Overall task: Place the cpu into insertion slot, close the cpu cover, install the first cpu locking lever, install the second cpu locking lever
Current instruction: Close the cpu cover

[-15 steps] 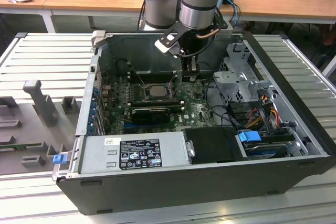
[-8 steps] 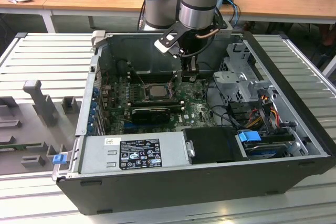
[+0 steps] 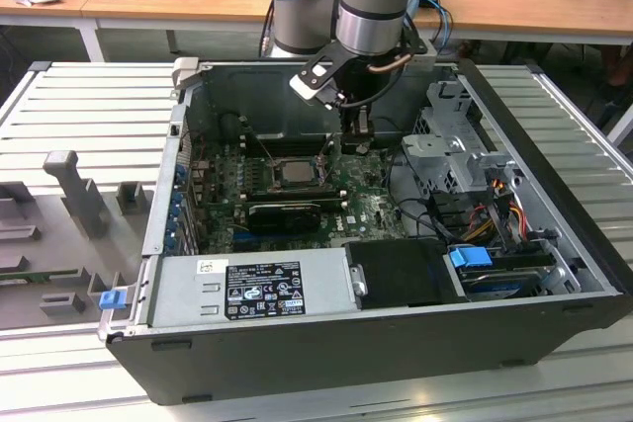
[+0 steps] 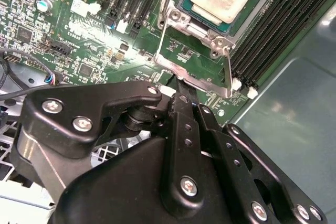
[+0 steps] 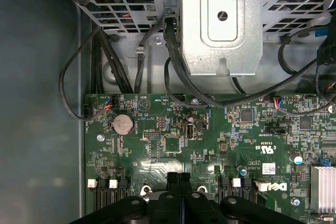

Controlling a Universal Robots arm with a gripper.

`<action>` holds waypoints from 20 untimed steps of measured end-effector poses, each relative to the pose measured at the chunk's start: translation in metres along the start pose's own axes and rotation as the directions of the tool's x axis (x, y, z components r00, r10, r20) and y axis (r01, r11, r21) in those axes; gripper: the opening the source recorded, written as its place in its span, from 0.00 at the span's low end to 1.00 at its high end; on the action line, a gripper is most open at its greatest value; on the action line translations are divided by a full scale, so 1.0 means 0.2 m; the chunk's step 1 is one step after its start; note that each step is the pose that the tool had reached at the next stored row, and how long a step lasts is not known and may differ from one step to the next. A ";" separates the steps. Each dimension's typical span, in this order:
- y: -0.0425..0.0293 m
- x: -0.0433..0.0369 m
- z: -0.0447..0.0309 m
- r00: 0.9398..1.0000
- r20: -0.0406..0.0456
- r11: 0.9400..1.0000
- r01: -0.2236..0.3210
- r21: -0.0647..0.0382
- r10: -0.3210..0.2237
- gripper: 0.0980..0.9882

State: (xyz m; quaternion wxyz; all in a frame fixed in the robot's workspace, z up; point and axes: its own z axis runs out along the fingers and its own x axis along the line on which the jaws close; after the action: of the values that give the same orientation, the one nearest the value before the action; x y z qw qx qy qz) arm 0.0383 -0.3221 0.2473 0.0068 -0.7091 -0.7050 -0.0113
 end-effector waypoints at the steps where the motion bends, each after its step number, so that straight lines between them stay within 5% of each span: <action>1: -0.002 0.000 0.000 1.000 0.000 1.000 0.000 0.000 0.000 0.01; 14: -0.028 0.000 0.000 1.000 0.000 1.000 0.000 0.000 0.000 0.01; 20: -0.069 0.000 0.000 1.000 0.000 1.000 0.000 0.000 0.000 0.01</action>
State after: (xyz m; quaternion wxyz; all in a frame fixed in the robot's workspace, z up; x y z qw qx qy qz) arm 0.0246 -0.3221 0.2473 0.0068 -0.7091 -0.7050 -0.0113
